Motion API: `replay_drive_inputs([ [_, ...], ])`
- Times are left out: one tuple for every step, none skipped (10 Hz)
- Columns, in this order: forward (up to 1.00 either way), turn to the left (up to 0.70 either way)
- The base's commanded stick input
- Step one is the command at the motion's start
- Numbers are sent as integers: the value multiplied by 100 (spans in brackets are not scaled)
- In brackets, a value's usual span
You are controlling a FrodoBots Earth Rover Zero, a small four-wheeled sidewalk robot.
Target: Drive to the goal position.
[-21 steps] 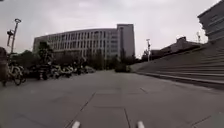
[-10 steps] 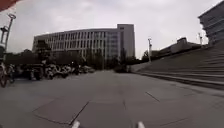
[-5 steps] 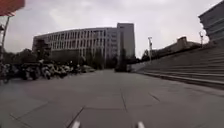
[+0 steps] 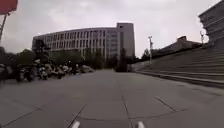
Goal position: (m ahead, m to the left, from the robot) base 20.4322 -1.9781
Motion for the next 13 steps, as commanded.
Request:
replay_drive_inputs([
  [60, 0],
  [60, 0],
  [60, 0],
  [60, 0],
  [60, 0],
  [60, 0],
  [60, 0],
  [60, 0],
  [60, 0],
  [60, 0],
  [60, 0],
  [60, 0],
  [60, 0],
])
